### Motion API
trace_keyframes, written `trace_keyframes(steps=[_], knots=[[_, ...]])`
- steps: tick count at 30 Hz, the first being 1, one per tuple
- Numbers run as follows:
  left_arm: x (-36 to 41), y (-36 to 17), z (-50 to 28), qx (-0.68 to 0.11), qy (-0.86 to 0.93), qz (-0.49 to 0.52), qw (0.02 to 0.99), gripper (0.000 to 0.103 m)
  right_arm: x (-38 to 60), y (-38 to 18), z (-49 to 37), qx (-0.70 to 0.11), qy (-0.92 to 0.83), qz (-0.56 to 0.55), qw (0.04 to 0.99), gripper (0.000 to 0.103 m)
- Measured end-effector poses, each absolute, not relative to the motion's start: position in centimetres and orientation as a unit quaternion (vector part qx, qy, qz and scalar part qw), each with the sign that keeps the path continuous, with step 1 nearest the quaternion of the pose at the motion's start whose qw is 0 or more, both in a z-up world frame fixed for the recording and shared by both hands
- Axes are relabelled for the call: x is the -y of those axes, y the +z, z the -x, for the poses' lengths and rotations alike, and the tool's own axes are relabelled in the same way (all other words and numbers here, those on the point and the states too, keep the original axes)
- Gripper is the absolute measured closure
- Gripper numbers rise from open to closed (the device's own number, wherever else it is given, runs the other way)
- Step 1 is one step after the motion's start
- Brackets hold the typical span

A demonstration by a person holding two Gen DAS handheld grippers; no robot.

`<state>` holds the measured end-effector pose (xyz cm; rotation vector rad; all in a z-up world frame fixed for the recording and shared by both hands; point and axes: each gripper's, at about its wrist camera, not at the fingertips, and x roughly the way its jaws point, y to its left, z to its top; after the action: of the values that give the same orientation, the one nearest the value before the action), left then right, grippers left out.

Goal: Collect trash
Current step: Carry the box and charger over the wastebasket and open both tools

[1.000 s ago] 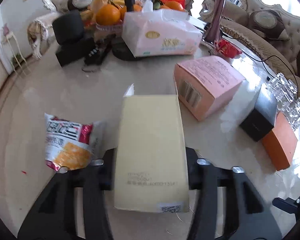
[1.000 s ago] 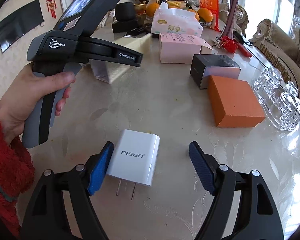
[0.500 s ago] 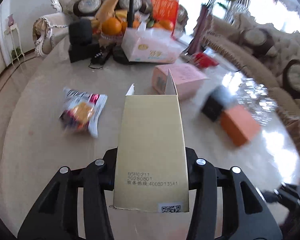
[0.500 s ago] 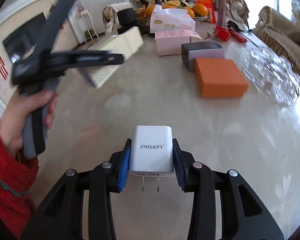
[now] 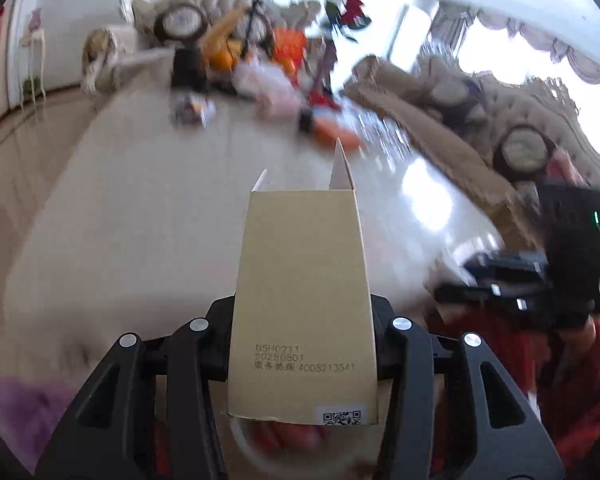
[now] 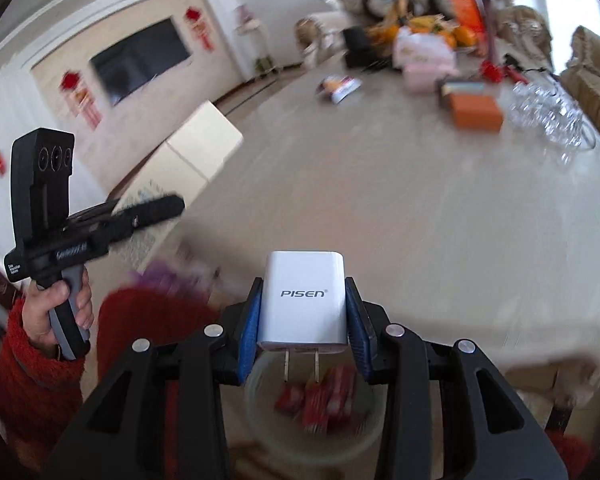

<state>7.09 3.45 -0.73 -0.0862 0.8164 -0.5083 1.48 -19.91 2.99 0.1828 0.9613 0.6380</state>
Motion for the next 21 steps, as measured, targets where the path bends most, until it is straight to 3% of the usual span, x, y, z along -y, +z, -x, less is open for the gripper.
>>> trace_keyframes(steps=[8, 14, 21], knots=[[-1.4, -8.9, 0.7, -0.498, -0.235, 0.035, 0.834, 0.057, 17.9, -3.2, 3.1, -0.543, 0.297, -0.058, 0.783, 0.066], [0.7, -16.9, -1.5, -0.596, -0.231, 0.001, 0.769, 0.057, 16.4, -9.9, 2.8, -0.611, 0.262, -0.009, 0.747, 0.066], [0.8, -21.8, -3.6, -0.640, -0.217, 0.004, 0.737, 0.057, 14.8, -13.8, 1.8, -0.635, 0.252, 0.021, 0.730, 0.066]])
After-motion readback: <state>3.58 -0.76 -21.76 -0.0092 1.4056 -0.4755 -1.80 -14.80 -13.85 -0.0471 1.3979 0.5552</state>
